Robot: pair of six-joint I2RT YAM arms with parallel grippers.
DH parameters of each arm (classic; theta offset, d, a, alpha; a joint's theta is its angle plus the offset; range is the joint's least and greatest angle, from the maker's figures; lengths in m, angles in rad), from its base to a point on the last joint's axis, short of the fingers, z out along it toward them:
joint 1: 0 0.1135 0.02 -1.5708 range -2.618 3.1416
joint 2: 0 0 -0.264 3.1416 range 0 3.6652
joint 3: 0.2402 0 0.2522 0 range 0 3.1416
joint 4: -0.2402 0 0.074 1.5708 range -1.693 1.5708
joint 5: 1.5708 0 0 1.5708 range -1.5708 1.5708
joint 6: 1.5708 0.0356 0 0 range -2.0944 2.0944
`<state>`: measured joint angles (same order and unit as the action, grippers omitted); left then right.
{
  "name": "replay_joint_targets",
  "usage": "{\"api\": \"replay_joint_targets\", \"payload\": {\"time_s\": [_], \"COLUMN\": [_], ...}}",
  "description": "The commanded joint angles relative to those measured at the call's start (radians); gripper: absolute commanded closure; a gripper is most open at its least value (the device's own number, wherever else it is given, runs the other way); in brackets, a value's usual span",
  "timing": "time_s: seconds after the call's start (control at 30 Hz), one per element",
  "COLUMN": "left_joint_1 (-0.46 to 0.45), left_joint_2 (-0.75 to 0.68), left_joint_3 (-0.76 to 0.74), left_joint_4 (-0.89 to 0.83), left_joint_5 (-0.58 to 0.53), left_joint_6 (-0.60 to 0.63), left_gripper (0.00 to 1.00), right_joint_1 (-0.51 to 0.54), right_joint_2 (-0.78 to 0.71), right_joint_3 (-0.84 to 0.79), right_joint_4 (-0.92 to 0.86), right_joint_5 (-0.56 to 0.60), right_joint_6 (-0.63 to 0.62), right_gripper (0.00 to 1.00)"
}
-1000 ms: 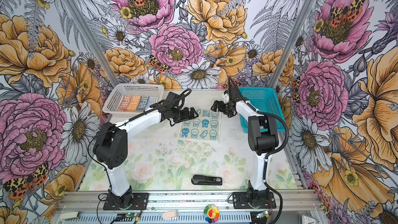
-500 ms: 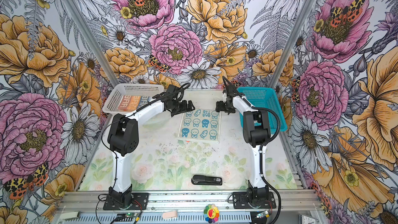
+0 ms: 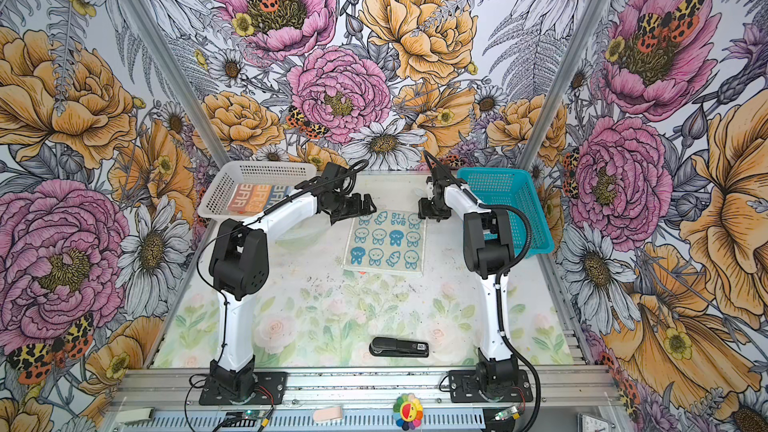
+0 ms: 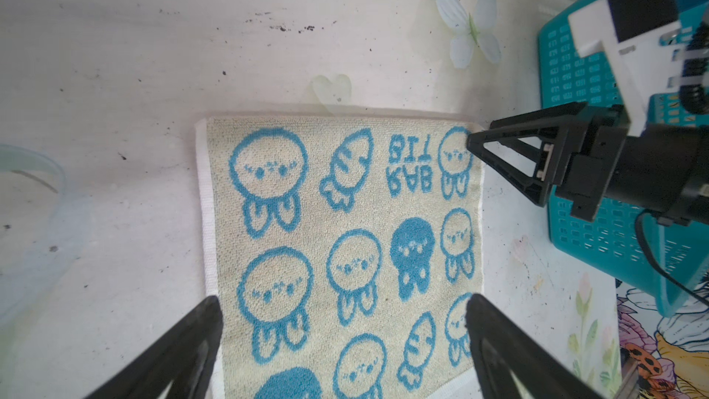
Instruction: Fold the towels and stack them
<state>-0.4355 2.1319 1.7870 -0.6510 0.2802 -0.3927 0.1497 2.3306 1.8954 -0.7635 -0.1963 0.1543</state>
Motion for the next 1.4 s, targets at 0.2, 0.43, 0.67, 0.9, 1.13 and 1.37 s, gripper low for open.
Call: {"api": "replay_joint_targets", "payload": {"time_s": [0.2,0.43,0.67,0.9,1.13,1.37], "left_joint_1": [0.003,0.013,0.049,0.089,0.121,0.121], "left_joint_2": [0.011,0.018,0.053,0.180,0.303,0.396], "left_joint_3": [0.013,0.010,0.032,0.169,0.332,0.462], "left_joint_4": [0.001,0.000,0.001,-0.022,-0.073,-0.137], "left_joint_5": [-0.012,-0.009,0.012,0.038,0.079,0.081], "left_joint_6": [0.018,0.022,0.024,0.056,0.090,0.137], "left_gripper": [0.01,0.01,0.01,0.06,0.20,0.39], "right_joint_1": [0.018,0.024,0.032,0.047,0.060,0.059], "right_joint_2": [0.054,0.089,0.109,0.116,0.116,0.128], "right_joint_3": [0.061,0.086,0.127,0.167,0.187,0.208], "right_joint_4": [-0.041,-0.066,-0.091,-0.111,-0.120,-0.128], "right_joint_5": [0.014,0.006,0.001,-0.017,-0.017,-0.015], "right_joint_6": [0.010,0.028,0.029,0.006,-0.027,-0.029], "right_gripper": [0.59,0.75,0.89,1.00,1.00,1.00]}}
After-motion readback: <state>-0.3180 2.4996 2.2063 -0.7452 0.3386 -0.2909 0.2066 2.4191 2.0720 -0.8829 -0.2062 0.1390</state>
